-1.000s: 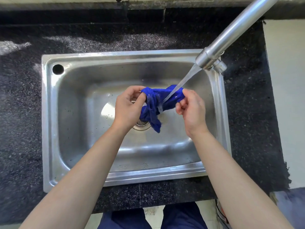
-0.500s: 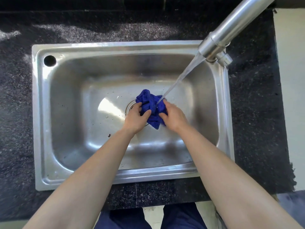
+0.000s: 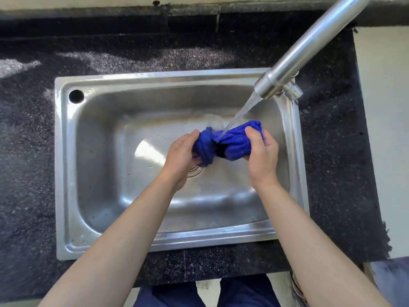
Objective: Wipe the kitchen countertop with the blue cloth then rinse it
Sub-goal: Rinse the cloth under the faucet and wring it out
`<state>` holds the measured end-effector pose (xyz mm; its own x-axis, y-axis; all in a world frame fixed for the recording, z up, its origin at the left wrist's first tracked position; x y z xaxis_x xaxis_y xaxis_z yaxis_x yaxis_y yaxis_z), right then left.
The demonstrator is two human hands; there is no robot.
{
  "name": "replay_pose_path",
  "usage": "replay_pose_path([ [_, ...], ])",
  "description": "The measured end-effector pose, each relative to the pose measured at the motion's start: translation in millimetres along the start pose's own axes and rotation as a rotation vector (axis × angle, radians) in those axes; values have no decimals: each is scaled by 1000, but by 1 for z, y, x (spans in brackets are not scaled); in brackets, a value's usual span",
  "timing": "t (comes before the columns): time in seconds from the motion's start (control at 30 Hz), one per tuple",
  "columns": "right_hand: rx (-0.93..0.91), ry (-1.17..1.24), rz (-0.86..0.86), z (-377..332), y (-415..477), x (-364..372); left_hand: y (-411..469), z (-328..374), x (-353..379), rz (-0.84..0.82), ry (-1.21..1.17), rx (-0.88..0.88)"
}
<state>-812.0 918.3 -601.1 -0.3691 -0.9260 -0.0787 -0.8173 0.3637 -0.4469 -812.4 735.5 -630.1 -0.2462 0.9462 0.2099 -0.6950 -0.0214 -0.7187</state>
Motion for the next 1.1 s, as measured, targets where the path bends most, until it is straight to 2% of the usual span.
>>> replay_pose_path([
  [0.07,37,-65,-3,7,2,6,4,-9,0,11,-37,-44],
  [0.1,32,-250,-12,15,5,7,7,-15,-5,70,30,-51],
  [0.13,15,-534,-55,24,8,8,9,-21,-12,132,113,-64],
  [0.2,-21,-1039,-257,46,14,12,11,-33,-25,220,240,-84],
  [0.23,-31,-1161,-352,55,15,17,13,-37,-30,229,269,-91],
  [0.3,-78,-1239,-465,70,17,30,12,-42,-38,226,312,-99],
  [0.43,-267,-1494,-473,91,17,51,12,-46,-54,277,403,-93],
  [0.5,-307,-1440,-560,92,18,56,14,-45,-60,285,409,-84],
  [0.6,-170,-1184,-656,85,15,55,16,-40,-61,276,428,-66],
  [0.73,106,-557,-455,50,-7,37,8,-20,-45,209,360,-77],
  [0.8,225,-302,-440,32,-23,30,-3,-3,-28,113,308,-93],
  [0.93,142,-196,-360,-17,-42,20,-32,43,7,-80,267,-1],
  [1.1,197,-125,-355,-62,-56,17,-74,99,27,-55,355,148],
])
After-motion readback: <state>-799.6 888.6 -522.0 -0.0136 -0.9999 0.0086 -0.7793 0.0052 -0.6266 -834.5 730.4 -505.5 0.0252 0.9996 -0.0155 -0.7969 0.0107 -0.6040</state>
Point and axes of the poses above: each hand's wrist, its own y-axis towards the middle knuckle, its own x-axis out of the palm, z = x × y, the point moved 4 cm from there along y, towards the middle knuckle, and after that the axes turned 3 degrees about -y, right-handed, at the moved point
